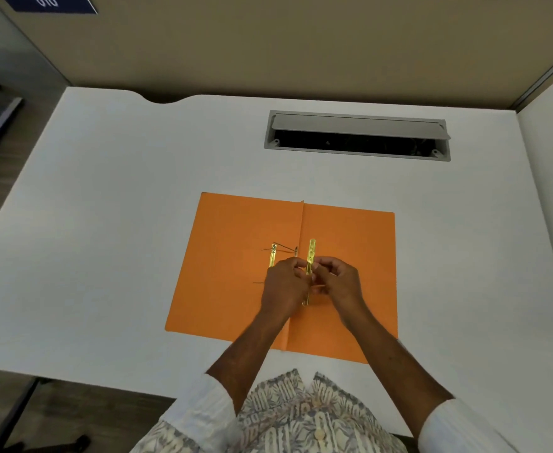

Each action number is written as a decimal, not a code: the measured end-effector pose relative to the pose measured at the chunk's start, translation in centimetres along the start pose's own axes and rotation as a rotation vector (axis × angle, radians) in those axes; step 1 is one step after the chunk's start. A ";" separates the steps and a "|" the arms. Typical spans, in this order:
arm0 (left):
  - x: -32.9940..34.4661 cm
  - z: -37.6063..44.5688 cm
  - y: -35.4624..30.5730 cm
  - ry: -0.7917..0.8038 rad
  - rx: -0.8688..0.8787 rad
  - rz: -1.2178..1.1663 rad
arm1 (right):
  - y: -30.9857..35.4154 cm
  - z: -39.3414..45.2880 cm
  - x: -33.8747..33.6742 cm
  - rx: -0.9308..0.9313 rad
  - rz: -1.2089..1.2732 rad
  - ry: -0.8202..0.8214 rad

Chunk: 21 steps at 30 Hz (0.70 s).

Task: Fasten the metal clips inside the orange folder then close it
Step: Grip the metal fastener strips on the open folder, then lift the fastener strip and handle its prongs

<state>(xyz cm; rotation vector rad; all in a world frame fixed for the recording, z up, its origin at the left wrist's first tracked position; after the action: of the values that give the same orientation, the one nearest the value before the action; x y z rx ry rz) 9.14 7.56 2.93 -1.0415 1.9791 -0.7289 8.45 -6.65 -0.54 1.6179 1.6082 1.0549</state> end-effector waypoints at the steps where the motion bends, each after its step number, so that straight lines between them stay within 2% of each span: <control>1: -0.8 -0.1 0.1 -0.032 0.014 0.032 | 0.3 0.3 0.7 -0.005 0.001 0.029; 4: -3.3 -0.3 0.9 -0.129 0.022 0.078 | 0.9 1.4 2.8 -0.034 -0.066 0.060; 8: -6.1 0.1 2.4 -0.220 0.001 0.132 | 3.1 3.3 4.3 -0.190 -0.549 -0.033; 13: -6.6 0.6 3.8 -0.191 -0.035 0.090 | 3.5 5.7 6.5 -0.185 -0.924 0.057; 21: -6.5 1.2 4.0 -0.146 -0.050 0.068 | 3.7 7.2 7.2 -0.189 -1.006 0.064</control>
<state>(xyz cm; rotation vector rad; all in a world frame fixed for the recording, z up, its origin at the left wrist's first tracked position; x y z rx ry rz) 10.90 14.92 1.64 -1.0221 1.9048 -0.5537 16.05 1.02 -0.09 0.4850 1.9324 0.6600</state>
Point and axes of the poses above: each hand's wrist, its own z-axis towards the middle knuckle, its own x-axis out of the palm, y = z × x, the point moved 7 cm from there along z, towards the middle knuckle, and after that the axes turned 14 degrees about y, right-handed, at the moved point
